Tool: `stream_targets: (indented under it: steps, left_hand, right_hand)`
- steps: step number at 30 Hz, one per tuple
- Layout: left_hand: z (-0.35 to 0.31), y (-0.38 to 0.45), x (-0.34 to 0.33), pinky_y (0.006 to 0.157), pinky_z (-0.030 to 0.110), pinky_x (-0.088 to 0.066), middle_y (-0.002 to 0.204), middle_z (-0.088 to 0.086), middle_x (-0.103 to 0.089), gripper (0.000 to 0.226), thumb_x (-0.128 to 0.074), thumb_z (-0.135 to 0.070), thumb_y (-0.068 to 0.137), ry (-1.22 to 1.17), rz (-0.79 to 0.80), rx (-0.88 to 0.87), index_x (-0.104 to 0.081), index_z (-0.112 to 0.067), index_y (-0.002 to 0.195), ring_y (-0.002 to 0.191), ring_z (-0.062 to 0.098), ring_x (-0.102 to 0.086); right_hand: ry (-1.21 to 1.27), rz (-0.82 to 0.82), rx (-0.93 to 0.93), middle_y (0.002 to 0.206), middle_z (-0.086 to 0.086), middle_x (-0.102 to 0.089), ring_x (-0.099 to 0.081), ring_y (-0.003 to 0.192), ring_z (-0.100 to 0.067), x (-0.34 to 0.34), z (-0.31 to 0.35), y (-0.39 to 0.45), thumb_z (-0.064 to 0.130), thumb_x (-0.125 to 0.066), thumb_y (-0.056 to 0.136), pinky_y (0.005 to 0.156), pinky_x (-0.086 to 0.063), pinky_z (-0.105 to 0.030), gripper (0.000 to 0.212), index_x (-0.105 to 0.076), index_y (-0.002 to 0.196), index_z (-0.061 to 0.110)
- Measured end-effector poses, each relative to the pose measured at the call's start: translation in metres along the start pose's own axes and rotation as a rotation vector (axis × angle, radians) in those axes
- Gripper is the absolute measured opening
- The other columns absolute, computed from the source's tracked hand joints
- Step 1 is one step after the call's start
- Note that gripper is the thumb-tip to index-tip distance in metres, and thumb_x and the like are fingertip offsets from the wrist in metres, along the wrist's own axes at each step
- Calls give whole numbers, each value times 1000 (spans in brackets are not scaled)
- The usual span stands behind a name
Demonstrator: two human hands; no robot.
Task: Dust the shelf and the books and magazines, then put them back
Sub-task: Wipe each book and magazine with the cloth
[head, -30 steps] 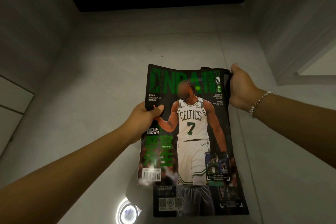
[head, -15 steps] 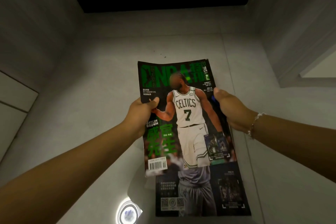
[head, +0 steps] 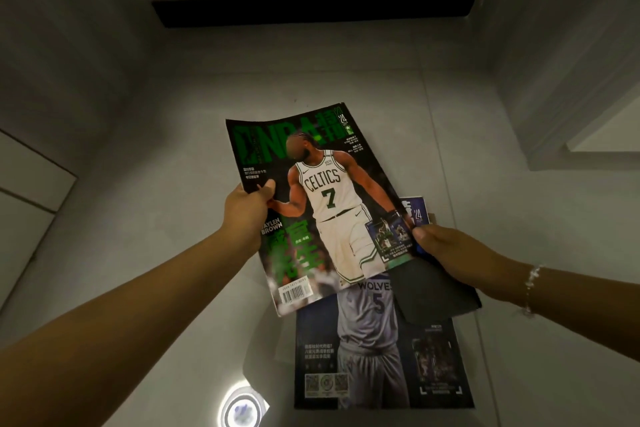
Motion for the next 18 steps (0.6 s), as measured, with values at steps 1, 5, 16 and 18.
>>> stream_targets:
  steps: [1, 5, 16, 18]
  left_hand:
    - [-2, 0, 0, 77, 38, -54, 101, 9, -69, 16, -58, -13, 93, 9, 1, -17, -61, -16, 109, 87, 26, -67]
    - [-4, -1, 2, 84, 43, -54, 104, 11, -69, 18, -58, -13, 93, 4, -2, -33, -62, -14, 110, 92, 29, -66]
    - [-18, -12, 11, 87, 48, -53, 107, 13, -68, 20, -57, -15, 94, -15, 10, -29, -60, -13, 114, 95, 32, -66]
    - [-19, -19, 10, 86, 48, -54, 107, 14, -68, 18, -57, -14, 94, -16, 19, -25, -60, -13, 112, 94, 32, -66]
  right_hand:
    - [-52, 27, -3, 90, 5, -53, -49, 79, -5, -1, -1, -1, 35, -28, 102, 72, -37, -22, 29, -48, 82, 28]
    - [-211, 95, -37, 82, 7, -50, -45, 72, -1, 8, -4, -3, 40, -25, 101, 63, -32, -12, 35, -49, 79, 25]
    - [53, 101, -131, 96, -11, -69, -66, 89, -24, 44, 6, -22, 44, -46, 95, 81, -49, -29, 40, -68, 95, 11]
    - [96, 96, -96, 95, -11, -69, -66, 89, -24, 44, 18, -24, 45, -47, 94, 84, -50, -31, 39, -68, 95, 12]
Point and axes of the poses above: each hand's wrist, its own y-axis towards the middle knuckle, its own x-axis out of the back of the hand, z = x × y, the point moved 8 cm from there along y, towards the middle knuckle
